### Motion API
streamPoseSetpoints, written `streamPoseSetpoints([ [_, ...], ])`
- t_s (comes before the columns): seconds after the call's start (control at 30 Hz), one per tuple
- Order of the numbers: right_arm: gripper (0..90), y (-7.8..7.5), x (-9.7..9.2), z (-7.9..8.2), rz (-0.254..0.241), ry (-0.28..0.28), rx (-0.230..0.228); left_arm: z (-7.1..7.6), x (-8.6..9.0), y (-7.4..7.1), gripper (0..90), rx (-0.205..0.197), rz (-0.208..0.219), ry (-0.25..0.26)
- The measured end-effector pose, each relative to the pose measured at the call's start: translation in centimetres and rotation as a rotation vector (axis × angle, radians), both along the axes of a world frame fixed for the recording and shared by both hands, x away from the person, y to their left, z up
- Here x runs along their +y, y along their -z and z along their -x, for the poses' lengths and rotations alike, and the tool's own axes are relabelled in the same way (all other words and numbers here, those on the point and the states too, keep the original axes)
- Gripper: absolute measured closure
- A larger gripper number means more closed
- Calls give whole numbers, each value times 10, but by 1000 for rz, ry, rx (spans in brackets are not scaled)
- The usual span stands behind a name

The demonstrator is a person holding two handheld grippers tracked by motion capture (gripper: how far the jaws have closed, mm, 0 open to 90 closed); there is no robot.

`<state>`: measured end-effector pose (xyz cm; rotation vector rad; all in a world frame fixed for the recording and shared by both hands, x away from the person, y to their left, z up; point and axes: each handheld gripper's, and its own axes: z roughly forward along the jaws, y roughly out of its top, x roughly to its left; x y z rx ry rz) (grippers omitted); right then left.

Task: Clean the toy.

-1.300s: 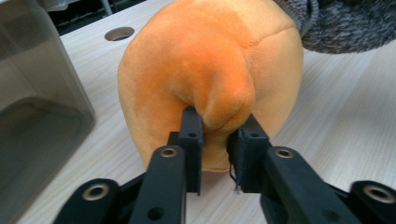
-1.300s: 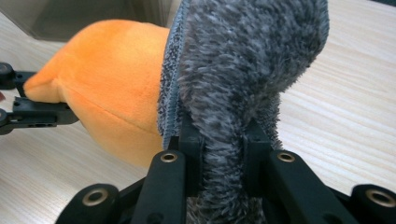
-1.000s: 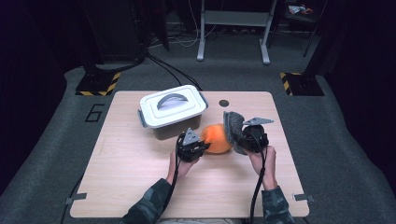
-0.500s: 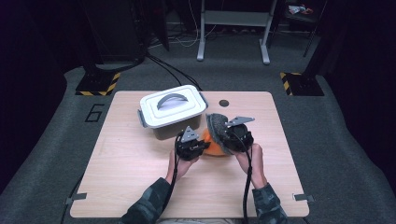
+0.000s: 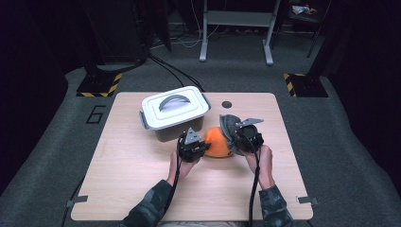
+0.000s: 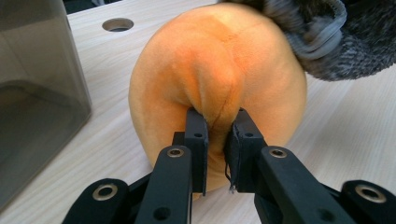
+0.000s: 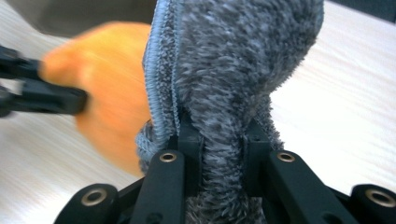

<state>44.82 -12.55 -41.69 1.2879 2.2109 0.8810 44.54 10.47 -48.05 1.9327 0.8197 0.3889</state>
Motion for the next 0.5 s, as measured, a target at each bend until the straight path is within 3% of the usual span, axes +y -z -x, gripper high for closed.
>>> streamPoseSetpoints([
  [0.5, 749, 30, -29, -18, -32, 61, 82, -1, 0, 1, 796, 2, -3, 0],
])
